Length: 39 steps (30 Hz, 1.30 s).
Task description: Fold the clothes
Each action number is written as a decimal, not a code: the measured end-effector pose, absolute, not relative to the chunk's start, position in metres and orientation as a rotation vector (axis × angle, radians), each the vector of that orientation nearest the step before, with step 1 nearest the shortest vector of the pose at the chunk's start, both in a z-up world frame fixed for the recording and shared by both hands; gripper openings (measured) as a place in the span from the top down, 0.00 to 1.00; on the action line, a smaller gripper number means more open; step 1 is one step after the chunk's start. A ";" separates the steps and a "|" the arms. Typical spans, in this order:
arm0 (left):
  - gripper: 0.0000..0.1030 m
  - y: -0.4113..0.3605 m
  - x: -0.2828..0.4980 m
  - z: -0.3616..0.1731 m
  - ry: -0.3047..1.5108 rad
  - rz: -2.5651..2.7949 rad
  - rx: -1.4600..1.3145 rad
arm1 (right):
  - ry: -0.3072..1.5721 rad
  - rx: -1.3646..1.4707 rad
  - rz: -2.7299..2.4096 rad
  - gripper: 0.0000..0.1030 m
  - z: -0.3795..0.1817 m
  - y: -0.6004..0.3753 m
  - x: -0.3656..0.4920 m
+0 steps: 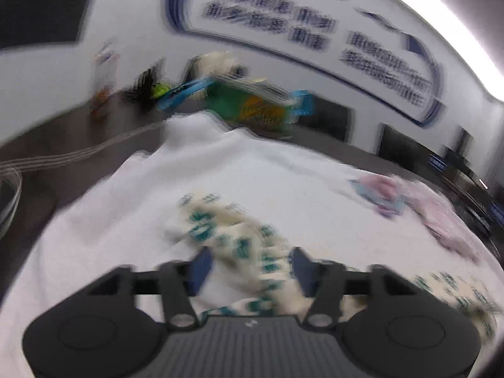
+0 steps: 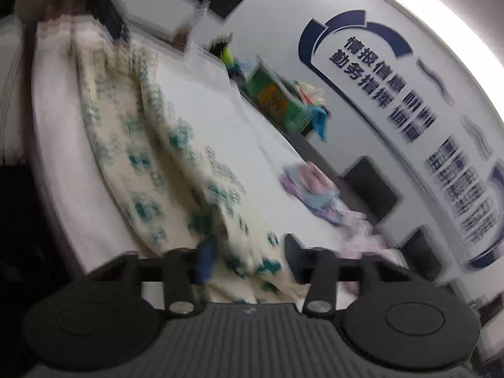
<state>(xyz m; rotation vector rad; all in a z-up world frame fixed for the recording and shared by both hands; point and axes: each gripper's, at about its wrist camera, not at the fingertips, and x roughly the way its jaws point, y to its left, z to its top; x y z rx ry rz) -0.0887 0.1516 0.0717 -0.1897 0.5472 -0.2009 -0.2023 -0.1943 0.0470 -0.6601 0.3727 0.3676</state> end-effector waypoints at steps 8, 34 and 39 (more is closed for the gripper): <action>0.25 0.048 -0.092 0.062 0.439 -0.588 0.559 | 0.493 -0.571 0.643 0.70 0.059 -0.189 -0.143; 0.53 0.119 -0.106 0.060 0.440 -0.305 0.053 | 0.277 -0.513 0.620 0.48 0.105 -0.147 -0.142; 0.50 0.140 -0.120 0.050 0.476 -0.245 -0.053 | 0.300 -0.545 0.741 0.48 0.102 -0.087 -0.100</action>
